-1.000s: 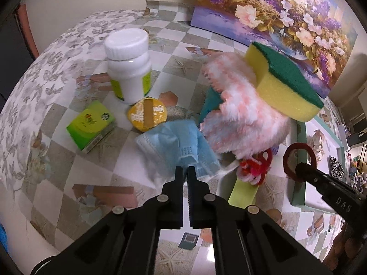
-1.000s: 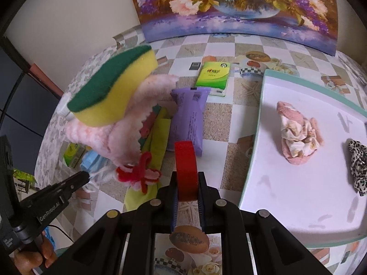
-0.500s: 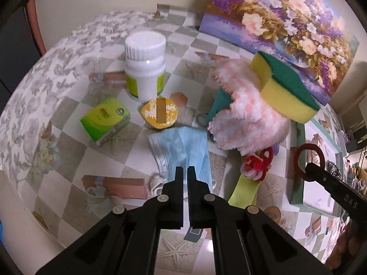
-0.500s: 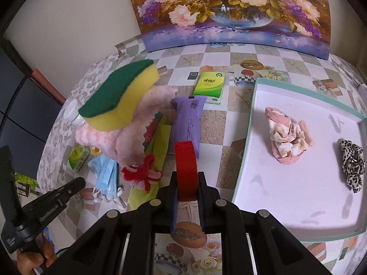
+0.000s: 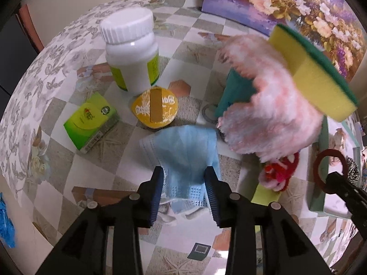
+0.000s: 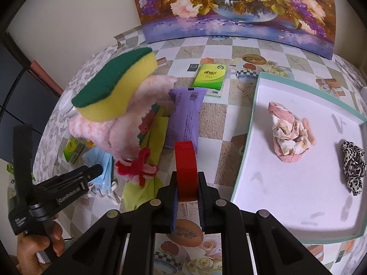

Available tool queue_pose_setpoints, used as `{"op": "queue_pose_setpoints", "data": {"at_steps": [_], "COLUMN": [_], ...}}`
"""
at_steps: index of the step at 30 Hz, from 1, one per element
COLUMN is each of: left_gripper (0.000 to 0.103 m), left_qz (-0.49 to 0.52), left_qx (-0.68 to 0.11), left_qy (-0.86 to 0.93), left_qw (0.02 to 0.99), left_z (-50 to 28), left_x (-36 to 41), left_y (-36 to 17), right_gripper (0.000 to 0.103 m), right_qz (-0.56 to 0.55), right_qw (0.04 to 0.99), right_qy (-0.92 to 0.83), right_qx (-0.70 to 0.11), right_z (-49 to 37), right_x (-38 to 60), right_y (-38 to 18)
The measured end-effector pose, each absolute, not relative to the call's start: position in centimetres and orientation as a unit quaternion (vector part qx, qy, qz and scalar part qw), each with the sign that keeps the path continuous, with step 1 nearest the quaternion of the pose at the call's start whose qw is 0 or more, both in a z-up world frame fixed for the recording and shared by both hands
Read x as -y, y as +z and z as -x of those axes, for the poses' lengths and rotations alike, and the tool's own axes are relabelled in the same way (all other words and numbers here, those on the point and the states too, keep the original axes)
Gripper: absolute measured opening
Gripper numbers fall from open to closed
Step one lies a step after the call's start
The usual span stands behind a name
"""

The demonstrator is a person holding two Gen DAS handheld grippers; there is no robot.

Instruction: Organize soft objects

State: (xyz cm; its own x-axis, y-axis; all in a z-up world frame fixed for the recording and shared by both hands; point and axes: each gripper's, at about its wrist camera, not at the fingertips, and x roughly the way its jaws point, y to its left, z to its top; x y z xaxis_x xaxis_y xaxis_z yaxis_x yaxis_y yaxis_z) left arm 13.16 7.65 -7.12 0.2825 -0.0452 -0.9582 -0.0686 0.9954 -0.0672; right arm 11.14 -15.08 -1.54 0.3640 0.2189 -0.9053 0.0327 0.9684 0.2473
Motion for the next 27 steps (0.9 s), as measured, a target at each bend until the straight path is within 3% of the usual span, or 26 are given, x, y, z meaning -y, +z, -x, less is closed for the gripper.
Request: {"op": "queue_pose_setpoints", "data": {"at_steps": [13,18,27], "left_gripper": [0.044,0.013,0.009], "left_qz": [0.014,0.02,0.071], "left_qx": [-0.605,-0.6,-0.576], "left_qy": [0.008,0.014,0.009], "left_qw": [0.796,0.8,0.815], "left_z": [-13.4,-12.9,-11.6], "left_x": [-5.9,-6.1,-7.9], "left_y": [-8.8,-8.6,-6.6], "right_gripper": [0.015,0.015,0.015], "right_qz": [-0.103,-0.102,-0.101], "right_qw": [0.814,0.813,0.814], "right_qy": [0.056,0.056,0.055], "right_qx": [-0.57,-0.57,-0.569], "right_z": [-11.3,-11.3,-11.3], "right_x": [15.0,15.0,15.0], "right_y": [-2.1,-2.1,-2.1]}}
